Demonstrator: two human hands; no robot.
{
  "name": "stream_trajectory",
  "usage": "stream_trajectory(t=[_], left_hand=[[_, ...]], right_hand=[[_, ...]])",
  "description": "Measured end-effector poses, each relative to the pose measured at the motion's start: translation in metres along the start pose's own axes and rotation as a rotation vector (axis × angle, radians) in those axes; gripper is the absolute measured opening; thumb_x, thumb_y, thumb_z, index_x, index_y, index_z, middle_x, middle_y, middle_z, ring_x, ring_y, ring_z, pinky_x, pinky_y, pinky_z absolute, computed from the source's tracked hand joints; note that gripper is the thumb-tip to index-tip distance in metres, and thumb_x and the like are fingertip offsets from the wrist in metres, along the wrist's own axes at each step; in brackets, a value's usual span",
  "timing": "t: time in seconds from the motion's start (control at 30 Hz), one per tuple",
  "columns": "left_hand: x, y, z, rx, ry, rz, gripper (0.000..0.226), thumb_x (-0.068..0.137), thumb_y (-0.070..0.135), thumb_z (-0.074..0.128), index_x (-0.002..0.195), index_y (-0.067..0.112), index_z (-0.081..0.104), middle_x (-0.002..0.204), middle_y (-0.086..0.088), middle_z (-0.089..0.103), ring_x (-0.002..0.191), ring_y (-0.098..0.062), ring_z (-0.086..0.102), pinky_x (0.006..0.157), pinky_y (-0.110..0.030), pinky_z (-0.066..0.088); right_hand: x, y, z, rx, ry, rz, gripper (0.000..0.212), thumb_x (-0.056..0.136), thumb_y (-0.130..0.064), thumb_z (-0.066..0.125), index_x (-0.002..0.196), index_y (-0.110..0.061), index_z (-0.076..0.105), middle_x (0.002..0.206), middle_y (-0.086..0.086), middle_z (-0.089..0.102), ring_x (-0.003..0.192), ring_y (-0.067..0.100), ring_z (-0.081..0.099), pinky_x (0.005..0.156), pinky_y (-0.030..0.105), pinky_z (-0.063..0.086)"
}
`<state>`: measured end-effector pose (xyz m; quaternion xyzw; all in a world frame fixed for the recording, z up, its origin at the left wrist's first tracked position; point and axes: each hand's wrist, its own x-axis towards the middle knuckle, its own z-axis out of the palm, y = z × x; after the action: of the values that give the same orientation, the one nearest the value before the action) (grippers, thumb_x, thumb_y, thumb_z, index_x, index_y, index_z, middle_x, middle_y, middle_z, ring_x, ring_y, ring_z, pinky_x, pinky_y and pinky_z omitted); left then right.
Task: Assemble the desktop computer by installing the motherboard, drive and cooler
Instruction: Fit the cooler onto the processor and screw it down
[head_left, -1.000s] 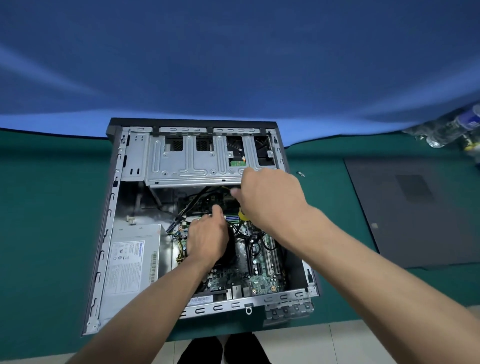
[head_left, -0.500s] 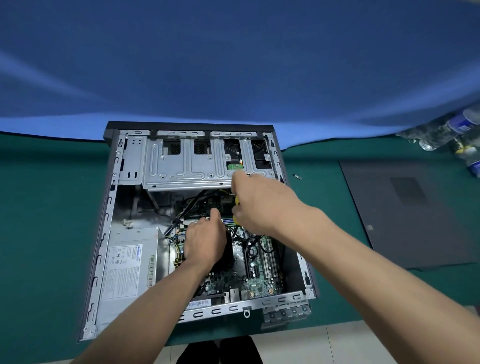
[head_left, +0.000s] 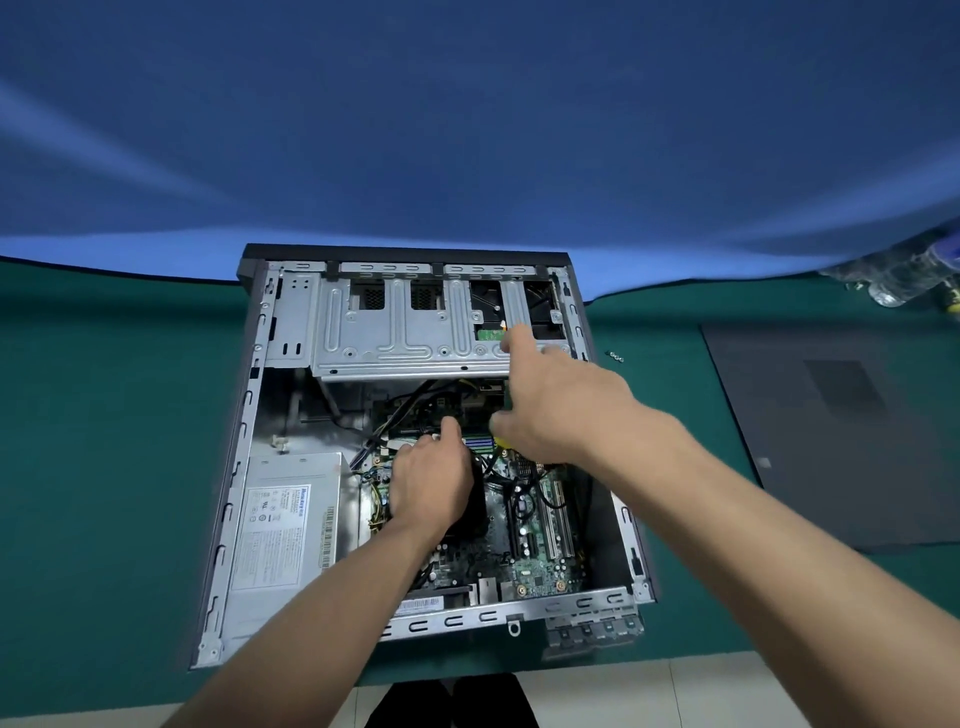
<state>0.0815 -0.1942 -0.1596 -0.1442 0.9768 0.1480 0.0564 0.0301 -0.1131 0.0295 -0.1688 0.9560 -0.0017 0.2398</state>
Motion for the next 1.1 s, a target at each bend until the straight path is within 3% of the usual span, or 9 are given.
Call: stream_trajectory(t=[0.1, 0.2, 0.37, 0.47, 0.63, 0.77, 0.9, 1.03, 1.1], left_hand=[[0.001, -0.001, 0.004, -0.01, 0.02, -0.011, 0.01, 0.097, 0.018, 0.034, 0.1, 0.014, 0.043, 0.073, -0.005, 0.058, 0.058, -0.022, 0.036, 0.058, -0.034, 0.026], [0.0, -0.001, 0.005, -0.027, 0.033, -0.021, 0.007, 0.097, 0.019, 0.036, 0.097, 0.016, 0.042, 0.066, -0.002, 0.048, 0.057, -0.021, 0.033, 0.059, -0.033, 0.025], [0.001, -0.001, 0.006, -0.024, 0.026, -0.019, 0.011, 0.099, 0.02, 0.033, 0.1, 0.015, 0.043, 0.063, 0.001, 0.038, 0.057, -0.02, 0.034, 0.06, -0.033, 0.027], [0.001, -0.001, 0.005, -0.029, 0.016, -0.01, 0.011, 0.099, 0.02, 0.034, 0.102, 0.015, 0.043, 0.07, -0.002, 0.049, 0.061, -0.021, 0.037, 0.062, -0.033, 0.029], [0.001, -0.001, 0.005, -0.021, 0.03, -0.024, 0.016, 0.1, 0.024, 0.029, 0.101, 0.015, 0.043, 0.074, -0.005, 0.057, 0.062, -0.022, 0.039, 0.062, -0.033, 0.028], [0.001, -0.001, 0.006, -0.031, 0.022, -0.028, 0.01, 0.097, 0.019, 0.036, 0.1, 0.015, 0.044, 0.072, -0.004, 0.056, 0.061, -0.021, 0.038, 0.061, -0.032, 0.027], [0.002, -0.001, 0.005, -0.028, 0.016, -0.025, 0.014, 0.098, 0.02, 0.033, 0.103, 0.014, 0.044, 0.079, -0.008, 0.062, 0.062, -0.023, 0.038, 0.061, -0.033, 0.027], [0.001, -0.001, 0.006, -0.037, 0.03, -0.021, 0.009, 0.096, 0.017, 0.036, 0.099, 0.015, 0.044, 0.07, -0.003, 0.054, 0.061, -0.021, 0.036, 0.061, -0.032, 0.026], [0.001, -0.001, 0.005, -0.054, 0.026, -0.018, 0.01, 0.097, 0.019, 0.034, 0.099, 0.015, 0.043, 0.068, -0.002, 0.049, 0.061, -0.022, 0.038, 0.061, -0.033, 0.027]], right_hand=[[-0.004, 0.002, 0.002, 0.035, 0.063, 0.006, 0.04, 0.089, -0.022, 0.055, 0.123, -0.015, 0.035, 0.115, 0.009, 0.055, 0.086, 0.031, 0.048, 0.065, 0.033, 0.031], [-0.004, 0.004, 0.007, -0.062, 0.202, 0.011, 0.036, 0.095, -0.041, 0.049, 0.117, -0.012, 0.045, 0.113, 0.01, 0.06, 0.099, 0.033, 0.058, 0.065, 0.032, 0.031], [-0.001, 0.008, 0.004, -0.032, 0.067, -0.024, 0.037, 0.095, -0.038, 0.049, 0.122, -0.015, 0.038, 0.118, 0.007, 0.057, 0.097, 0.031, 0.055, 0.067, 0.033, 0.032], [-0.003, 0.01, 0.008, -0.115, 0.227, -0.015, 0.036, 0.099, -0.042, 0.039, 0.114, -0.011, 0.049, 0.112, 0.009, 0.062, 0.099, 0.031, 0.059, 0.066, 0.032, 0.033], [-0.004, 0.011, 0.002, 0.007, 0.005, -0.039, 0.036, 0.093, -0.034, 0.051, 0.123, -0.018, 0.038, 0.124, 0.007, 0.05, 0.103, 0.031, 0.055, 0.07, 0.033, 0.035], [-0.007, 0.008, 0.009, -0.095, 0.202, -0.05, 0.033, 0.099, -0.039, 0.042, 0.114, -0.011, 0.051, 0.113, 0.01, 0.062, 0.103, 0.031, 0.059, 0.066, 0.03, 0.033], [-0.005, 0.009, 0.005, 0.028, 0.021, -0.054, 0.04, 0.094, -0.035, 0.051, 0.125, -0.016, 0.036, 0.119, 0.009, 0.052, 0.101, 0.032, 0.055, 0.07, 0.032, 0.034], [-0.006, 0.01, 0.01, -0.084, 0.204, -0.051, 0.033, 0.099, -0.037, 0.042, 0.116, -0.008, 0.048, 0.112, 0.012, 0.061, 0.102, 0.033, 0.058, 0.066, 0.031, 0.032], [-0.004, 0.013, 0.008, -0.056, 0.166, -0.032, 0.037, 0.098, -0.043, 0.042, 0.116, -0.011, 0.047, 0.115, 0.01, 0.06, 0.104, 0.032, 0.058, 0.067, 0.033, 0.034]])
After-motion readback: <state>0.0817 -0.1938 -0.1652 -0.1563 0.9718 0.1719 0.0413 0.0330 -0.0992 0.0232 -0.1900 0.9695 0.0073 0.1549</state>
